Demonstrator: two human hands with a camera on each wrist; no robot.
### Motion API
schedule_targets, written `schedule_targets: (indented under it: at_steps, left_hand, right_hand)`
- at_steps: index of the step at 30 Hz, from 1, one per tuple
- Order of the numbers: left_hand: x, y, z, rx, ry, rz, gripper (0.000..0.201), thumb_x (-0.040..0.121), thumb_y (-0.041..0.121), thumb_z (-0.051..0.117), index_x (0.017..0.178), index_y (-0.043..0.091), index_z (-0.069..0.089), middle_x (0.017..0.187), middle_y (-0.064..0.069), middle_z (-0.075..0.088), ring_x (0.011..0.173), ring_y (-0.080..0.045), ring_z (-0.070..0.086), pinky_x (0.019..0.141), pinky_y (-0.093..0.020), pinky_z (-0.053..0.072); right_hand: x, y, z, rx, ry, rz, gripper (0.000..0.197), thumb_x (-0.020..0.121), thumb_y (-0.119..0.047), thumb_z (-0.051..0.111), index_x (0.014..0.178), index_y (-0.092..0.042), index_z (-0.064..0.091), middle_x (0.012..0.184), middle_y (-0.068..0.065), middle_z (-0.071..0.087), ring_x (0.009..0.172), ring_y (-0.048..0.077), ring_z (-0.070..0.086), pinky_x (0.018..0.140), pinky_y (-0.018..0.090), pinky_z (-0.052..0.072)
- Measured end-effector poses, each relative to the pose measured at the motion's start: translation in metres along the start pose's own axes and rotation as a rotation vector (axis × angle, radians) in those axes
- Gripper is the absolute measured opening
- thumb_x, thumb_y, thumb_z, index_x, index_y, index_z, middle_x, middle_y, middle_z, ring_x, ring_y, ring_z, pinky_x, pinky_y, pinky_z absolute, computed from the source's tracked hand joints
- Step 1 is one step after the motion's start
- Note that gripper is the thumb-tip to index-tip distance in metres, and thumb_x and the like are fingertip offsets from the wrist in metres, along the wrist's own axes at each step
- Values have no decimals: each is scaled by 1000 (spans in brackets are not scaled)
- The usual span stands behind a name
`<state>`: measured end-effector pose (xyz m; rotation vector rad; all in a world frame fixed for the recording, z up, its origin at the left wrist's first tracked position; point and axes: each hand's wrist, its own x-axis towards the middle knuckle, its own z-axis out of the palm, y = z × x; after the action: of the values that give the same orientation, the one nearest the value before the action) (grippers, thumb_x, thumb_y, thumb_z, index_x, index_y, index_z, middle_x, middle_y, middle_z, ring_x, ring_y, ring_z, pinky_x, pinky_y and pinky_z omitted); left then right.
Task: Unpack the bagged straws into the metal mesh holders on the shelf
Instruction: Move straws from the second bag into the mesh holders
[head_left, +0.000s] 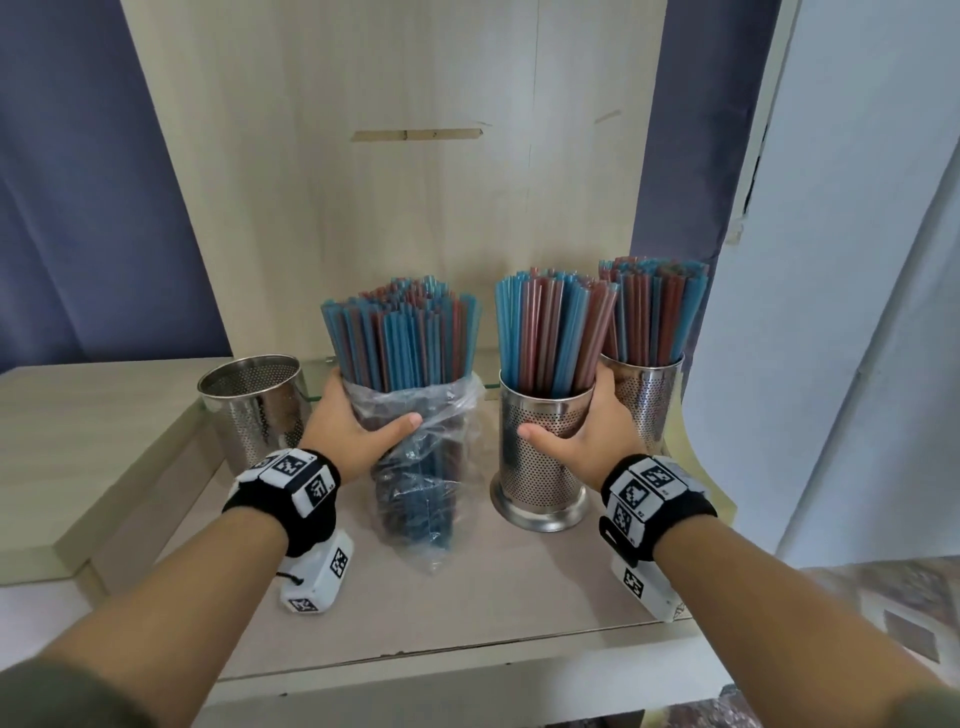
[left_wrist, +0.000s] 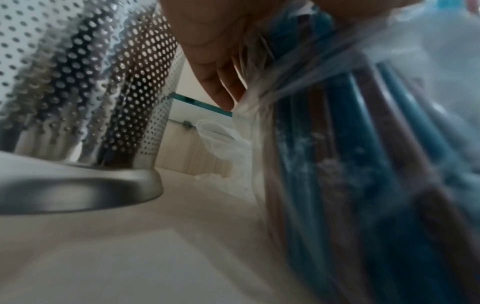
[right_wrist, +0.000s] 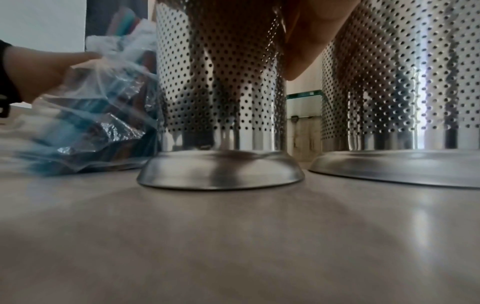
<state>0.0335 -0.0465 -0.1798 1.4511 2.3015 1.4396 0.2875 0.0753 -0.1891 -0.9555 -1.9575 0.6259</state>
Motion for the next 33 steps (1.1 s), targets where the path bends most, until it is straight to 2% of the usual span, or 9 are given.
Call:
schedule_targets:
  at_steps: [2, 4, 8, 12, 16, 21, 24, 29, 33]
  left_hand:
    - [9, 1, -1, 74, -69, -79, 115, 61, 67, 77, 145, 6, 28, 144, -12, 46, 130, -31, 46, 106, -40, 41]
    - [17, 0, -3, 153, -116, -123, 124, 52, 83, 69, 143, 7, 32, 143, -16, 46, 132, -34, 43, 108, -50, 39]
    - [32, 1, -8, 19, -28, -109, 112, 48, 96, 57, 133, 24, 48, 129, -2, 59, 120, -24, 55, 103, -48, 44]
    - [44, 24, -18, -73, 64, -208, 90, 64, 77, 67, 125, 13, 54, 110, 2, 64, 102, -20, 62, 83, -32, 47]
    - [53, 32, -22, 93, 80, -279, 93, 70, 67, 74, 134, 7, 45, 125, -8, 60, 110, -29, 59, 88, -37, 49]
    - [55, 32, -22, 206, 122, -187, 46, 84, 53, 67, 98, 9, 65, 87, -8, 65, 82, -30, 63, 75, -37, 53]
    - [52, 37, -22, 178, 176, -152, 38, 90, 45, 62, 94, 8, 61, 78, -7, 59, 80, -32, 57, 70, -36, 46]
    - [56, 49, -20, 50, 236, -169, 41, 96, 38, 56, 68, 12, 42, 64, -4, 43, 69, -30, 47, 63, -34, 35]
    - [63, 59, -22, -46, 296, -137, 38, 96, 33, 55, 69, 10, 43, 65, -4, 43, 66, -27, 43, 64, -33, 34]
  right_hand:
    - [0, 0, -1, 3, 2, -4, 106, 63, -47, 87, 145, -16, 27, 137, 0, 54, 125, 17, 53, 104, 25, 39]
    - [0, 0, 0, 7, 2, -9, 106, 63, -45, 87, 145, -16, 26, 138, 0, 54, 125, 17, 52, 103, 23, 38]
    - [0, 2, -1, 6, -2, -11, 107, 63, -46, 87, 145, -17, 26, 138, -1, 53, 126, 16, 52, 102, 21, 36]
    - [1, 2, -1, 22, -7, -25, 105, 64, -44, 87, 146, -18, 26, 137, -2, 53, 125, 14, 52, 102, 20, 36]
    - [0, 1, -1, 13, -16, -14, 106, 64, -44, 87, 146, -17, 25, 138, -2, 53, 126, 15, 51, 102, 20, 35]
    - [1, 1, -2, 8, -20, -18, 104, 64, -44, 87, 145, -17, 27, 137, -2, 54, 126, 16, 52, 101, 20, 35]
    - [1, 2, -2, 13, -27, -16, 104, 64, -45, 87, 144, -18, 27, 138, -2, 53, 126, 16, 52, 102, 21, 36]
    - [1, 3, -2, 18, -36, -8, 104, 63, -48, 86, 144, -19, 27, 137, -3, 53, 126, 15, 52, 101, 20, 36]
    - [0, 3, -3, 25, -34, -7, 102, 63, -48, 86, 142, -20, 29, 136, -4, 54, 123, 13, 53, 99, 20, 38]
